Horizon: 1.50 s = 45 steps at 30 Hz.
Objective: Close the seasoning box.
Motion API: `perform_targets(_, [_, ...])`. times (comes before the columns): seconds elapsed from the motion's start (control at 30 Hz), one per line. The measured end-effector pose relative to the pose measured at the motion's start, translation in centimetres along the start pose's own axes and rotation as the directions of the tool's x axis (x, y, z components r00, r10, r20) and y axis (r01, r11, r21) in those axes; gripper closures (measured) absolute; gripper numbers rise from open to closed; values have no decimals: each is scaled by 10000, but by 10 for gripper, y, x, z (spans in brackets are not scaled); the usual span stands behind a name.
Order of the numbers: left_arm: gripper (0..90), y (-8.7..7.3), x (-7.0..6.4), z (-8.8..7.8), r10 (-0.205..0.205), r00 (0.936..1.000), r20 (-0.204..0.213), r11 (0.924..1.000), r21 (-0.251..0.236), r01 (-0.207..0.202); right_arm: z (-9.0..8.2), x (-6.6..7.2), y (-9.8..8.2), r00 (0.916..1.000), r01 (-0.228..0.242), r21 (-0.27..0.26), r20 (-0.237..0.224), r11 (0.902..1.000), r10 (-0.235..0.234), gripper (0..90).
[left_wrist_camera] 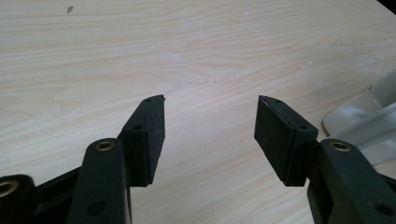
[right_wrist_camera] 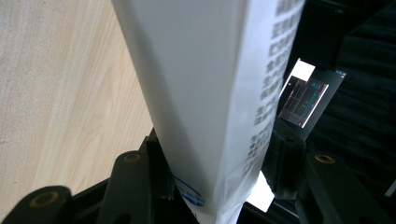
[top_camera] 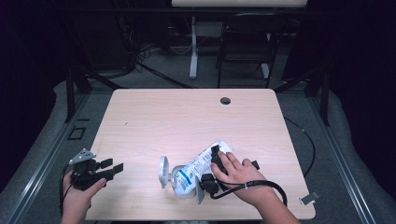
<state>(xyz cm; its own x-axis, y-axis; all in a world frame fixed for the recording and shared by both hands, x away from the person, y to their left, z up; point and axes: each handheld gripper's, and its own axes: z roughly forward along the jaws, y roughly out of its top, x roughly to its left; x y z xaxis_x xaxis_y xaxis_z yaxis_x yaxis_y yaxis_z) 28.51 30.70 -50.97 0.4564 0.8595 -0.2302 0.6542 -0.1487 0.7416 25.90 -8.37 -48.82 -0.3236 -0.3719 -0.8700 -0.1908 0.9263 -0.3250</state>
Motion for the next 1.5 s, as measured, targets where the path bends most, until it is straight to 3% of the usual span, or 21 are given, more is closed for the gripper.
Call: perform_targets(1.5, [437, -1, 0, 1, -84, 10000, 14, 9999, -100, 84, -2, 0, 0, 9995, 220, -107, 247, 9997, -217, 576])
